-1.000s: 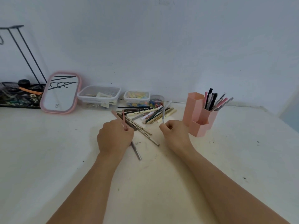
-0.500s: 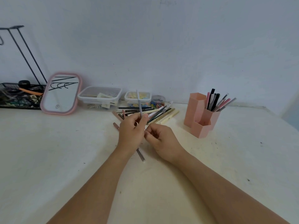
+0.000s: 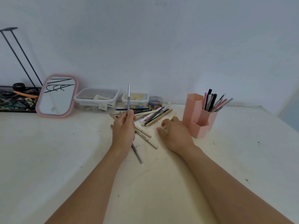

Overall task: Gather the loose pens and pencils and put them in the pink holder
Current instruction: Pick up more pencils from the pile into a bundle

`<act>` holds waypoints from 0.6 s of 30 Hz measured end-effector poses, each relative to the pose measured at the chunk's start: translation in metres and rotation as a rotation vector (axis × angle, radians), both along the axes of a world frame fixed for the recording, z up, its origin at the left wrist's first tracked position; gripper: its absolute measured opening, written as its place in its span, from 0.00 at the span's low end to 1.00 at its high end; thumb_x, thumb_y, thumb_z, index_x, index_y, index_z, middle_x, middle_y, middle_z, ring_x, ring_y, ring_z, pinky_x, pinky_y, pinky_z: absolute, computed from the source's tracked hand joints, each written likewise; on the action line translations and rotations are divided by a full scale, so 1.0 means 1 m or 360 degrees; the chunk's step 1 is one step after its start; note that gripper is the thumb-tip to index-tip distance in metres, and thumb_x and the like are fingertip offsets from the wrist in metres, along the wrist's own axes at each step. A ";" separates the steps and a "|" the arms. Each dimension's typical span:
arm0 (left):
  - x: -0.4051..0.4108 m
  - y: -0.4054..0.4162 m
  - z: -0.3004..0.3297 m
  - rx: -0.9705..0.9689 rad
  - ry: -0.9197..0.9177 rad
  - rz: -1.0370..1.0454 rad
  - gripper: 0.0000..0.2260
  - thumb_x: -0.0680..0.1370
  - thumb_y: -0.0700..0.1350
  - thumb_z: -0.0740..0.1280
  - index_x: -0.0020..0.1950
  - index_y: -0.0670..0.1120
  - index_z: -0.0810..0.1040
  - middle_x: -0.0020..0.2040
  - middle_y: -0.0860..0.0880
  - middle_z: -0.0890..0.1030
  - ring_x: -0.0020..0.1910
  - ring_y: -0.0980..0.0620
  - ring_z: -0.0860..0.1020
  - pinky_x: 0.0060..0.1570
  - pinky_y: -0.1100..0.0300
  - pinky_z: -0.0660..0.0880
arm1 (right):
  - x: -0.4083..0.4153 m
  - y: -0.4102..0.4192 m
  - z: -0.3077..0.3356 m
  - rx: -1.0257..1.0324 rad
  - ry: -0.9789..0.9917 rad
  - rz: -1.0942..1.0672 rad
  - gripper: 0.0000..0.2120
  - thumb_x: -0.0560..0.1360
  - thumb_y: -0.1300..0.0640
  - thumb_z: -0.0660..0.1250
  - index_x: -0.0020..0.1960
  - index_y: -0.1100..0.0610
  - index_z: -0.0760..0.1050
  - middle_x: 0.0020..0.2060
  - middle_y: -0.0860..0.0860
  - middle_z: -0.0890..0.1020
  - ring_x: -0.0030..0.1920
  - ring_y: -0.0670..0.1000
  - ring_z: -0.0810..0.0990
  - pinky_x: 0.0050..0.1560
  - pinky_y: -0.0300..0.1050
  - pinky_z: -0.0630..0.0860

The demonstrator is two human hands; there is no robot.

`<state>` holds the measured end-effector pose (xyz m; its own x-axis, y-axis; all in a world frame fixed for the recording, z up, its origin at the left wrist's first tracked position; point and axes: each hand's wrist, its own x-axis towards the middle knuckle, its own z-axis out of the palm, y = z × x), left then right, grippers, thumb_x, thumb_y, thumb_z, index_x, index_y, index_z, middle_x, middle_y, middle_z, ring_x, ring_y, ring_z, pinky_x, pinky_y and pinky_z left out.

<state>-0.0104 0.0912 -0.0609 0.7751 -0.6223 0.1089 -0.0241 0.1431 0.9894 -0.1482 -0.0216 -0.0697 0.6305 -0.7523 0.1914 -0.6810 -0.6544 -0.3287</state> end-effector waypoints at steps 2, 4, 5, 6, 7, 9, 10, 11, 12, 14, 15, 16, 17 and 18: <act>0.000 0.000 0.000 0.0017 0.0050 -0.0034 0.16 0.84 0.53 0.60 0.40 0.47 0.73 0.26 0.53 0.62 0.23 0.55 0.57 0.23 0.62 0.55 | 0.000 0.004 0.006 -0.0017 0.0019 -0.0048 0.15 0.81 0.45 0.60 0.59 0.54 0.75 0.54 0.53 0.76 0.50 0.56 0.78 0.52 0.54 0.78; 0.000 0.000 -0.001 0.0034 0.0073 -0.0053 0.15 0.84 0.53 0.60 0.40 0.47 0.73 0.26 0.54 0.63 0.24 0.55 0.57 0.24 0.61 0.55 | -0.002 0.008 0.010 -0.0019 0.0039 -0.0073 0.09 0.82 0.52 0.60 0.54 0.57 0.74 0.50 0.55 0.76 0.46 0.57 0.79 0.49 0.55 0.79; -0.001 0.000 0.000 0.0040 0.0073 -0.0054 0.15 0.84 0.52 0.61 0.41 0.47 0.73 0.26 0.54 0.63 0.24 0.55 0.57 0.24 0.61 0.55 | -0.003 0.010 0.013 -0.0018 0.0063 -0.0081 0.07 0.81 0.56 0.60 0.51 0.58 0.73 0.48 0.55 0.76 0.45 0.58 0.78 0.48 0.55 0.78; -0.001 0.000 0.000 0.0042 0.0072 -0.0055 0.15 0.84 0.52 0.61 0.41 0.46 0.73 0.27 0.54 0.63 0.24 0.55 0.57 0.24 0.61 0.55 | -0.004 0.011 0.014 -0.0008 0.0080 -0.0085 0.04 0.80 0.59 0.59 0.49 0.58 0.72 0.46 0.54 0.76 0.44 0.58 0.78 0.46 0.54 0.77; -0.002 0.000 0.000 0.0043 0.0066 -0.0054 0.14 0.84 0.51 0.61 0.41 0.46 0.74 0.27 0.54 0.63 0.24 0.55 0.57 0.24 0.60 0.55 | -0.005 0.012 0.016 0.0006 0.0083 -0.0094 0.02 0.79 0.62 0.59 0.48 0.58 0.70 0.44 0.54 0.74 0.44 0.58 0.77 0.43 0.52 0.75; -0.003 -0.001 0.001 0.0060 0.0048 -0.0046 0.13 0.84 0.50 0.62 0.41 0.46 0.74 0.27 0.53 0.63 0.24 0.56 0.58 0.24 0.61 0.56 | -0.007 0.014 0.020 0.0082 0.0043 -0.0140 0.03 0.77 0.63 0.61 0.50 0.58 0.68 0.41 0.52 0.72 0.42 0.56 0.75 0.36 0.47 0.69; -0.003 -0.001 0.001 0.0069 0.0038 -0.0040 0.13 0.84 0.49 0.62 0.42 0.46 0.74 0.27 0.53 0.63 0.24 0.56 0.58 0.23 0.61 0.56 | -0.010 0.015 0.022 0.0137 -0.0029 -0.0181 0.05 0.77 0.63 0.63 0.52 0.58 0.68 0.40 0.52 0.72 0.41 0.55 0.74 0.33 0.45 0.67; -0.003 -0.002 0.001 0.0069 0.0030 -0.0036 0.13 0.84 0.49 0.63 0.42 0.45 0.74 0.27 0.53 0.63 0.24 0.56 0.58 0.23 0.61 0.56 | -0.011 0.015 0.023 0.0181 -0.0113 -0.0240 0.07 0.77 0.63 0.65 0.53 0.60 0.69 0.40 0.53 0.73 0.41 0.55 0.75 0.34 0.46 0.69; -0.003 -0.001 0.001 0.0063 0.0025 -0.0033 0.13 0.83 0.49 0.63 0.43 0.43 0.74 0.27 0.53 0.63 0.25 0.55 0.57 0.23 0.61 0.55 | -0.013 0.016 0.023 0.0241 -0.0233 -0.0310 0.08 0.76 0.62 0.67 0.54 0.63 0.72 0.42 0.55 0.77 0.43 0.56 0.77 0.37 0.49 0.73; -0.004 -0.001 0.002 0.0031 0.0016 -0.0036 0.11 0.83 0.48 0.64 0.46 0.42 0.73 0.28 0.53 0.62 0.25 0.54 0.57 0.24 0.61 0.55 | -0.016 0.015 0.022 0.0469 -0.0589 -0.0432 0.15 0.75 0.60 0.70 0.56 0.70 0.78 0.45 0.63 0.83 0.42 0.56 0.82 0.47 0.52 0.79; -0.004 -0.001 0.003 0.0023 0.0011 -0.0035 0.10 0.83 0.48 0.64 0.47 0.42 0.73 0.28 0.53 0.63 0.25 0.55 0.57 0.24 0.61 0.56 | -0.016 0.017 0.022 0.0632 -0.0812 -0.0475 0.14 0.75 0.59 0.70 0.54 0.70 0.80 0.42 0.63 0.84 0.37 0.52 0.83 0.48 0.52 0.80; -0.004 -0.001 0.003 0.0015 0.0012 -0.0034 0.09 0.83 0.47 0.63 0.48 0.42 0.74 0.28 0.52 0.63 0.25 0.55 0.58 0.23 0.61 0.56 | -0.015 0.021 0.023 0.0820 -0.1053 -0.0508 0.10 0.76 0.60 0.69 0.51 0.67 0.82 0.38 0.61 0.84 0.31 0.48 0.82 0.47 0.50 0.82; -0.005 -0.001 0.004 0.0009 0.0016 -0.0038 0.09 0.83 0.47 0.64 0.49 0.42 0.74 0.28 0.52 0.63 0.25 0.55 0.58 0.23 0.62 0.57 | -0.012 0.024 0.024 0.1022 -0.1312 -0.0539 0.06 0.77 0.61 0.69 0.47 0.64 0.83 0.34 0.56 0.84 0.29 0.45 0.82 0.46 0.47 0.82; -0.006 0.000 0.005 0.0002 0.0027 -0.0049 0.08 0.83 0.47 0.64 0.49 0.43 0.74 0.28 0.52 0.63 0.25 0.55 0.58 0.23 0.62 0.57 | -0.009 0.029 0.025 0.1206 -0.1571 -0.0557 0.05 0.77 0.63 0.69 0.44 0.61 0.83 0.32 0.53 0.82 0.27 0.44 0.81 0.47 0.45 0.83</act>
<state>-0.0163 0.0907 -0.0559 0.7574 -0.6460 0.0952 -0.0029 0.1425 0.9898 -0.1577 0.0071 -0.0446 0.2158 -0.9728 -0.0836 -0.0353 0.0778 -0.9963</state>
